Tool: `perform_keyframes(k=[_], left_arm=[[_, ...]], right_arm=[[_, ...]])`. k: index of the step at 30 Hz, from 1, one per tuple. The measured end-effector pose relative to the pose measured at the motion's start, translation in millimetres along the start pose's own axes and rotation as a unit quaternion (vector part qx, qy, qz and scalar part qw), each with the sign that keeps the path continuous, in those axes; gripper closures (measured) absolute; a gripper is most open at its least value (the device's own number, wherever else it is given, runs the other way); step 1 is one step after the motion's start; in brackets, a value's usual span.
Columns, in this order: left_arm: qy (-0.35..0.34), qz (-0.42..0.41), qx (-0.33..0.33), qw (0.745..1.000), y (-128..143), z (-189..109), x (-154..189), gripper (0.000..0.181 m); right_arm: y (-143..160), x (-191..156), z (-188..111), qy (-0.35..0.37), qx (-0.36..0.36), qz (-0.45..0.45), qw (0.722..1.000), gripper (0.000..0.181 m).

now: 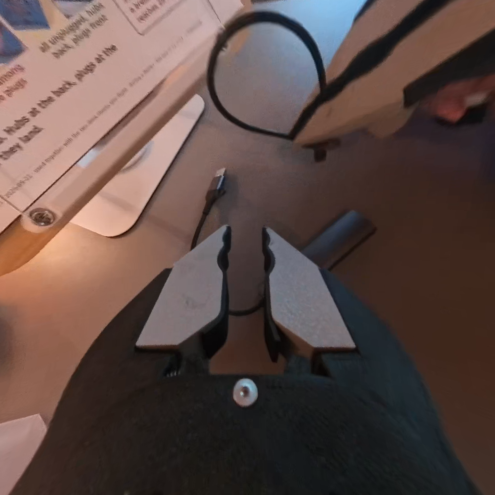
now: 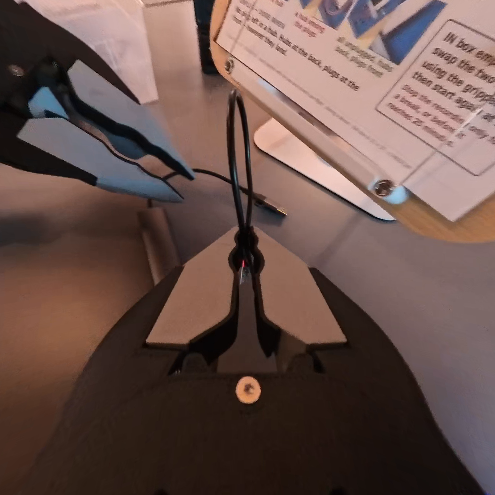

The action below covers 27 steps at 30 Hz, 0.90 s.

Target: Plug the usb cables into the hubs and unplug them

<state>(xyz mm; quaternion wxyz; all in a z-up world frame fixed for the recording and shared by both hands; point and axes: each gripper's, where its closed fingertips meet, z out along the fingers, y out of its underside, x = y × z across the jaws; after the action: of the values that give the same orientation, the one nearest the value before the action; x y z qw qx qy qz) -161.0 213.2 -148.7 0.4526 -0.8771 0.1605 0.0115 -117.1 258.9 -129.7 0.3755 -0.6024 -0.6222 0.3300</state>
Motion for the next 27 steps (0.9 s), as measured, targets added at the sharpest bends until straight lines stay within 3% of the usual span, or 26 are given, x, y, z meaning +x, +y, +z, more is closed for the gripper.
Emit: perform_keyframes(k=[2, 6, 9, 15, 18, 21, 27], left_arm=[[0.007, 0.021, -0.01, 1.0, 4, 2, 6, 0.17], [0.023, 0.041, -0.038, 0.998, 12, 6, 15, 0.17], [-0.012, 0.041, -0.033, 0.999, 11, 5, 2, 0.174], [-0.025, -0.025, -0.001, 0.999, 3, -4, -15, 0.175], [-0.028, -0.026, -0.003, 0.999, 4, -4, -16, 0.175], [-0.03, -0.016, -0.004, 0.999, 3, -3, -13, 0.175], [-0.033, -0.008, -0.001, 0.999, 1, -5, -13, 0.176]], right_arm=[[2, 1, -4, 0.007, -0.014, -0.026, 1.0, 0.181], [17, 0, -7, -0.012, -0.06, -0.027, 0.998, 0.181], [27, -4, -7, -0.034, -0.085, -0.024, 0.996, 0.179], [25, -22, -5, -0.089, -0.075, -0.016, 0.993, 0.157], [16, -46, -4, -0.141, -0.043, -0.047, 0.988, 0.15], [25, -79, -3, -0.201, -0.064, -0.098, 0.973, 0.144], [60, -81, 20, -0.161, -0.146, -0.15, 0.964, 0.143]])
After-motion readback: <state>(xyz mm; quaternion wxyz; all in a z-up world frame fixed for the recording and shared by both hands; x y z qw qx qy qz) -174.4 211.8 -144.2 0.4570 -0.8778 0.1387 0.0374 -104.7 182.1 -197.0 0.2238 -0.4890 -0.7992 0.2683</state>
